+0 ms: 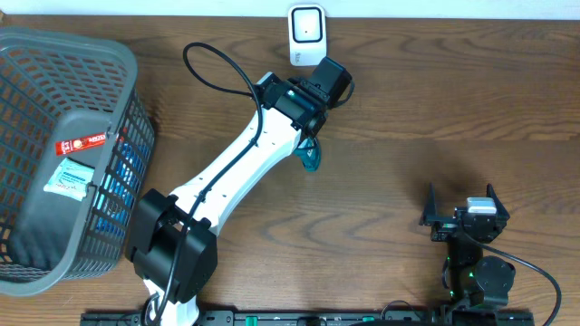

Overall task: Scan the item barcode
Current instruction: 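Hold the bottle under the scanner and lower it upright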

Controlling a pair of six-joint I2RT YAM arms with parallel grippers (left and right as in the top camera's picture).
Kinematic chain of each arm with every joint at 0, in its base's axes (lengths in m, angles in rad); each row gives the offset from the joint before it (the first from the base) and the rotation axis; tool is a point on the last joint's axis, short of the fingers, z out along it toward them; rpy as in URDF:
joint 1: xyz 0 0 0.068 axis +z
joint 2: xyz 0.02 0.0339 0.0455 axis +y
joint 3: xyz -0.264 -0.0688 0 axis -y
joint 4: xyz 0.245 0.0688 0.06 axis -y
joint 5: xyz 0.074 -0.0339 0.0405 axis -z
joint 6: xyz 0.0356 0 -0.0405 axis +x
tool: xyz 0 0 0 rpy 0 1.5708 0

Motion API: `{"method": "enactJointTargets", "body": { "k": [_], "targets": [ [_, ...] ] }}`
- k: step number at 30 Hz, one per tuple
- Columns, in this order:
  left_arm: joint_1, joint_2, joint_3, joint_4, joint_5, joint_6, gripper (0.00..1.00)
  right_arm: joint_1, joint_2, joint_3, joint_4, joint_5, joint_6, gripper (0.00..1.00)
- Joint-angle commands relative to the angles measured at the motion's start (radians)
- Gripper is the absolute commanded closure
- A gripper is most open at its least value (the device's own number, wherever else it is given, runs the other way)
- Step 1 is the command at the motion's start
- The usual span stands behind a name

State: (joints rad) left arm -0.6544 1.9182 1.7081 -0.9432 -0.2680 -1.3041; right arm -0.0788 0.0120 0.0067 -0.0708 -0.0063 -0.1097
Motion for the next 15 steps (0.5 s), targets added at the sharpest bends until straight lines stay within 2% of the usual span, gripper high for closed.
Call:
{"method": "enactJointTargets", "body": {
  "k": [1,15],
  "targets": [
    [-0.013,0.01,0.018,-0.006,-0.01,0.014,0.57,0.008,-0.006,-0.001,-0.005,0.004,0.011,0.01],
    [-0.046,0.01,0.018,-0.005,-0.013,0.021,0.57,0.008,-0.006,-0.001,-0.005,0.004,0.011,0.01]
  ]
}}
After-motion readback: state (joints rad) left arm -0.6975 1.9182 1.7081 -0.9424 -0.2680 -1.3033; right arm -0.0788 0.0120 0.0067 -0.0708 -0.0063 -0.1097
